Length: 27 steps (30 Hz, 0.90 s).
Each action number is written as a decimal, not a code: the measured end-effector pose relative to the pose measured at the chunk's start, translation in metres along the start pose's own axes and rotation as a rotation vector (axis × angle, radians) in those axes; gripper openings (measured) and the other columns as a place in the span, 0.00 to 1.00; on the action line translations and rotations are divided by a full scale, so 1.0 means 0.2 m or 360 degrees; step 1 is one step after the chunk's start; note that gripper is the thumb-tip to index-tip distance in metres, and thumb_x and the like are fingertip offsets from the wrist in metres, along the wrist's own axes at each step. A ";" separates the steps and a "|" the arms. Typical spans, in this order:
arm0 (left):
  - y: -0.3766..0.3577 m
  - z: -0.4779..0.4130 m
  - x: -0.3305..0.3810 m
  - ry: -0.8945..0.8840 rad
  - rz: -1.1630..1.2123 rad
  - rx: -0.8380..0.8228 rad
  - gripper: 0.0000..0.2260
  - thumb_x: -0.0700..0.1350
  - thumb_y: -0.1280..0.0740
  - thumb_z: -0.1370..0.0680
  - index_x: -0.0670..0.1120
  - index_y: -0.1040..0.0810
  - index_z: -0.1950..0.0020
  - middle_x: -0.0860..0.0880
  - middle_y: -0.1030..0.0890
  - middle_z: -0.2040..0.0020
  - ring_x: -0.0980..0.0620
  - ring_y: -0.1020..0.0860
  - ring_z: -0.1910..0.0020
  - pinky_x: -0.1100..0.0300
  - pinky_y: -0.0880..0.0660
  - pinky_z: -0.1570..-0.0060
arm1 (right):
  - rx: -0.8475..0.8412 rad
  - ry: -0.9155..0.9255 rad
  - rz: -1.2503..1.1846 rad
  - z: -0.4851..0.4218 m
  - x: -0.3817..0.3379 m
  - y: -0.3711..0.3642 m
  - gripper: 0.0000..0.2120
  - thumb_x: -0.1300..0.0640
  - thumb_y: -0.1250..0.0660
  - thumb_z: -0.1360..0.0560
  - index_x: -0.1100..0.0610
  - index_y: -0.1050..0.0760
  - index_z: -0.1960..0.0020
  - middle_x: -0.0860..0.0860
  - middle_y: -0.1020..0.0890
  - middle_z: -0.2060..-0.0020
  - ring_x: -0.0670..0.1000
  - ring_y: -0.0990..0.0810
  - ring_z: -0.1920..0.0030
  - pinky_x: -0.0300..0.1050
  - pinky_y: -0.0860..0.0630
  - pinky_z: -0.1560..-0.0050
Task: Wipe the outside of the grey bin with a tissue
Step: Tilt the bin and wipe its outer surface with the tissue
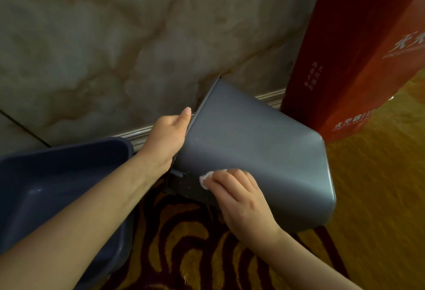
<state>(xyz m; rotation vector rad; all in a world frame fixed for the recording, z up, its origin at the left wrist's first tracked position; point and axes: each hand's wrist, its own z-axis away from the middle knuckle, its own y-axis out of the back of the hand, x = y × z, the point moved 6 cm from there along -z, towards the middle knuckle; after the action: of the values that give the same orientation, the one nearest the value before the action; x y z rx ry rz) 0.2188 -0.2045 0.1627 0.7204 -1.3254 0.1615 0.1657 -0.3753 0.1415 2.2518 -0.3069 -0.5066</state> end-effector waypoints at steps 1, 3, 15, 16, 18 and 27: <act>0.00 0.00 0.00 0.0005 0.0005 -0.0005 0.11 0.55 0.42 0.22 0.48 0.30 0.56 0.46 0.30 0.58 0.52 0.31 0.57 0.57 0.35 0.55 | 0.0022 -0.0063 -0.0056 0.03 0.01 0.02 0.10 0.62 0.41 0.22 0.60 0.23 0.45 0.50 0.25 0.49 0.50 0.27 0.51 0.42 0.29 0.50; -0.01 0.01 0.00 -0.0003 -0.0010 0.0003 0.12 0.55 0.42 0.22 0.48 0.31 0.57 0.46 0.30 0.58 0.52 0.31 0.58 0.57 0.35 0.55 | 0.0241 -0.0331 -0.0245 0.04 0.07 0.10 0.07 0.61 0.37 0.24 0.59 0.22 0.49 0.49 0.26 0.51 0.49 0.26 0.52 0.39 0.29 0.50; -0.04 0.11 0.10 -0.0130 -0.0010 0.0132 0.21 0.53 0.43 0.21 0.38 0.22 0.63 0.40 0.20 0.63 0.46 0.23 0.62 0.54 0.30 0.61 | 0.0209 -0.0862 -0.0355 -0.45 0.21 0.12 0.07 0.61 0.35 0.25 0.63 0.20 0.51 0.59 0.22 0.54 0.59 0.23 0.52 0.45 0.32 0.52; -0.04 0.11 0.09 -0.0114 0.0025 0.0126 0.20 0.52 0.42 0.21 0.41 0.23 0.66 0.42 0.21 0.66 0.48 0.24 0.64 0.56 0.31 0.62 | 0.0241 -0.0777 -0.0377 -0.41 0.16 0.13 0.05 0.62 0.34 0.25 0.63 0.20 0.53 0.59 0.23 0.56 0.59 0.23 0.54 0.47 0.30 0.53; -0.03 0.12 0.06 -0.0066 0.0059 0.0123 0.21 0.52 0.42 0.21 0.43 0.28 0.71 0.49 0.24 0.73 0.53 0.26 0.69 0.61 0.32 0.66 | 0.0229 -0.0586 -0.0404 -0.33 0.04 0.12 0.03 0.64 0.34 0.26 0.62 0.22 0.55 0.58 0.23 0.59 0.57 0.24 0.57 0.49 0.27 0.56; -0.03 0.11 0.03 -0.0009 -0.0041 0.0060 0.13 0.55 0.44 0.22 0.48 0.29 0.57 0.45 0.28 0.60 0.51 0.29 0.60 0.57 0.34 0.61 | 0.0095 -0.0262 -0.0147 -0.01 0.00 0.12 0.06 0.61 0.38 0.23 0.61 0.23 0.52 0.54 0.23 0.56 0.53 0.25 0.59 0.47 0.25 0.57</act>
<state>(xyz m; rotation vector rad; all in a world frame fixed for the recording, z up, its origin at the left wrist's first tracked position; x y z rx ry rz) 0.2051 -0.2232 0.1673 0.7699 -1.3207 0.1642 0.1656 -0.3901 0.1592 2.2940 -0.3060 -0.7427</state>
